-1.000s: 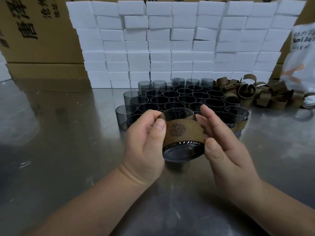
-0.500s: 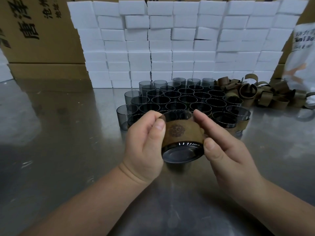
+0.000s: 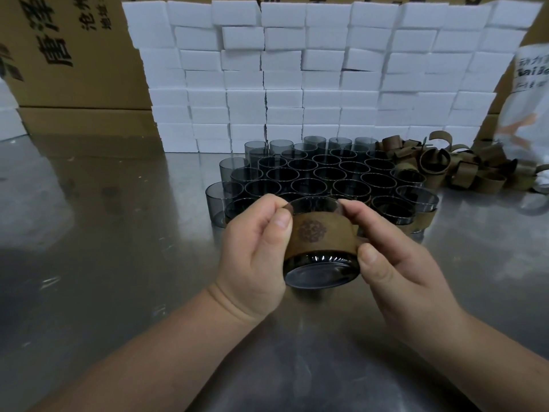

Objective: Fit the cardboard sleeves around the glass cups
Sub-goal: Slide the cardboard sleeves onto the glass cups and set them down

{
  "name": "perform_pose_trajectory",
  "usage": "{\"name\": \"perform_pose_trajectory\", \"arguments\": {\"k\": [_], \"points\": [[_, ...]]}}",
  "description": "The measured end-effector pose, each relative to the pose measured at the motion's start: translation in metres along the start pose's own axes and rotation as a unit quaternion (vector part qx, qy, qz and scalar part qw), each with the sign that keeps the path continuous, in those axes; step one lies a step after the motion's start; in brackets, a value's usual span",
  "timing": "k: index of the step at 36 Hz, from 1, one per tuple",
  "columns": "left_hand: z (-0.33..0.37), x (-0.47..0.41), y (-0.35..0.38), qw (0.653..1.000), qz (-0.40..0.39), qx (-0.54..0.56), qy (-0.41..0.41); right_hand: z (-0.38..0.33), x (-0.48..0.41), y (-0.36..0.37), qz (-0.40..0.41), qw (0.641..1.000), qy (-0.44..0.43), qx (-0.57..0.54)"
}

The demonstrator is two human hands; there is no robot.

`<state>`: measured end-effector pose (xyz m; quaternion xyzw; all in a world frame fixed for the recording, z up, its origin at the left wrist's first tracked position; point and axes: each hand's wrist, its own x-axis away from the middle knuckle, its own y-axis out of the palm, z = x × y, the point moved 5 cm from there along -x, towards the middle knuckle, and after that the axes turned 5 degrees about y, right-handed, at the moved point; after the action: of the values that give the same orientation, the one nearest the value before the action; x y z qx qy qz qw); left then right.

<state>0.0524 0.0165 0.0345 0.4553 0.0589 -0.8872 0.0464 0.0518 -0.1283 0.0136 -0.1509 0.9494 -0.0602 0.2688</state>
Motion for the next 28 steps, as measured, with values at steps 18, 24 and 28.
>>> {"name": "perform_pose_trajectory", "arguments": {"k": [18,24,28], "points": [[-0.0042,0.0011,-0.0006,1.000,-0.013,-0.003,-0.007,0.0011,0.0006,-0.0007,0.015,1.000,-0.004,0.007],[-0.0035,0.0022,-0.0017,1.000,-0.012,-0.011,-0.002,-0.0019,0.0015,0.0007,0.011,0.999,-0.022,0.020],[-0.0045,0.0031,-0.0035,1.000,-0.004,-0.014,0.003,-0.0068,0.0031,0.0039,0.011,0.998,-0.043,0.039]]}}
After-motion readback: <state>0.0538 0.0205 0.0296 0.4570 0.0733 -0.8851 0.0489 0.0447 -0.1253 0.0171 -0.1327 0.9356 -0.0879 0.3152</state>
